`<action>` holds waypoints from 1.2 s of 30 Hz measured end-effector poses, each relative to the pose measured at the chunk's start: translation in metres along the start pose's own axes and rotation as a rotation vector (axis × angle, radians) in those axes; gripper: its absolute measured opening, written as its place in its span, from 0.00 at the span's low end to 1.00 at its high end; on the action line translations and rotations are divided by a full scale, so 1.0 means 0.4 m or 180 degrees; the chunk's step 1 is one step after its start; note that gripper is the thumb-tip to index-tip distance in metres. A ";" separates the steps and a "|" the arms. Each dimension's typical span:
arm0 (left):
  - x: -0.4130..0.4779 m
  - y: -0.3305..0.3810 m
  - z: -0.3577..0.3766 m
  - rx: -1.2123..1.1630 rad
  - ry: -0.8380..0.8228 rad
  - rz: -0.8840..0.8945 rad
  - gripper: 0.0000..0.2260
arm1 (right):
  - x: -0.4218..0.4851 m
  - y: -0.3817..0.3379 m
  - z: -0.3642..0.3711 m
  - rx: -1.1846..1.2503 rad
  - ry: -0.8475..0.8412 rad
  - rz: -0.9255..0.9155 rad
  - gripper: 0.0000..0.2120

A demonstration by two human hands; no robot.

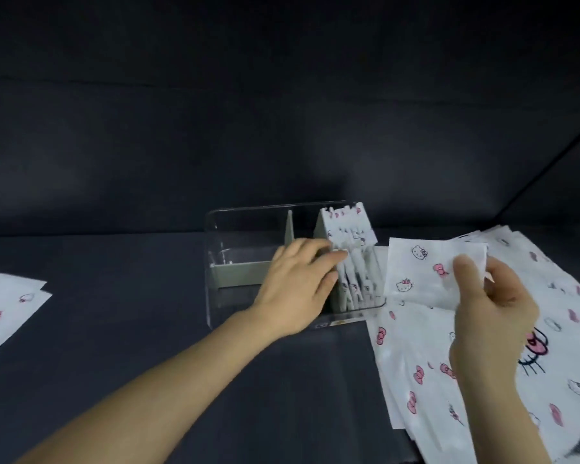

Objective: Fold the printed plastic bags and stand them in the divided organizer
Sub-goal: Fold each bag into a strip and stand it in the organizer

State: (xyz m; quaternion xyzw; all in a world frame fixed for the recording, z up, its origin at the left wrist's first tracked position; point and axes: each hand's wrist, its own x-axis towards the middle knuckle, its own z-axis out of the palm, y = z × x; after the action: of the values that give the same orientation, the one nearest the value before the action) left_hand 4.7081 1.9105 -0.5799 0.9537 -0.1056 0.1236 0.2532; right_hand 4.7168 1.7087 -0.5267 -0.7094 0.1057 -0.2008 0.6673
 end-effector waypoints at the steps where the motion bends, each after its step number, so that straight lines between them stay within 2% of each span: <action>1: 0.019 0.004 0.021 0.0123 -0.0144 0.0081 0.21 | 0.018 0.008 -0.006 -0.0198 -0.0013 -0.0216 0.08; 5: 0.036 0.012 0.069 0.0338 -0.0542 0.0251 0.23 | 0.061 0.036 0.013 -0.1022 -0.0293 -0.0869 0.06; 9: 0.023 -0.002 0.076 0.0407 -0.0518 0.0206 0.22 | 0.070 0.070 0.064 -0.1814 -0.0577 -0.1462 0.09; 13: 0.014 -0.011 0.078 0.0362 -0.0467 0.0122 0.27 | 0.068 0.109 0.106 -0.2287 -0.0948 -0.1817 0.13; 17: 0.010 -0.004 0.082 0.0253 -0.0419 0.0099 0.30 | 0.053 0.150 0.122 -0.2576 -0.1495 -0.1452 0.15; 22: 0.001 -0.006 0.090 0.0183 -0.0361 0.0009 0.26 | 0.019 0.148 0.101 -0.1811 -0.1984 -0.0545 0.19; 25: -0.005 -0.004 0.093 0.0152 -0.0298 -0.0047 0.28 | 0.011 0.157 0.113 -0.1849 -0.2145 -0.0346 0.17; 31: -0.006 0.004 0.078 0.0123 -0.0286 -0.0110 0.31 | 0.009 0.170 0.161 -0.2339 -0.1841 -0.0127 0.16; 36: -0.044 -0.014 0.034 0.0100 -0.0222 -0.0061 0.28 | -0.004 0.170 0.178 -0.2555 -0.1331 -0.0341 0.19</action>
State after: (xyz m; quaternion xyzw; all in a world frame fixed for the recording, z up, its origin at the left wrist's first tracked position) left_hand 4.6953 1.9108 -0.5991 0.9622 -0.1033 0.0895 0.2355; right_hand 4.7539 1.7679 -0.5963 -0.9416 0.0014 -0.0306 0.3353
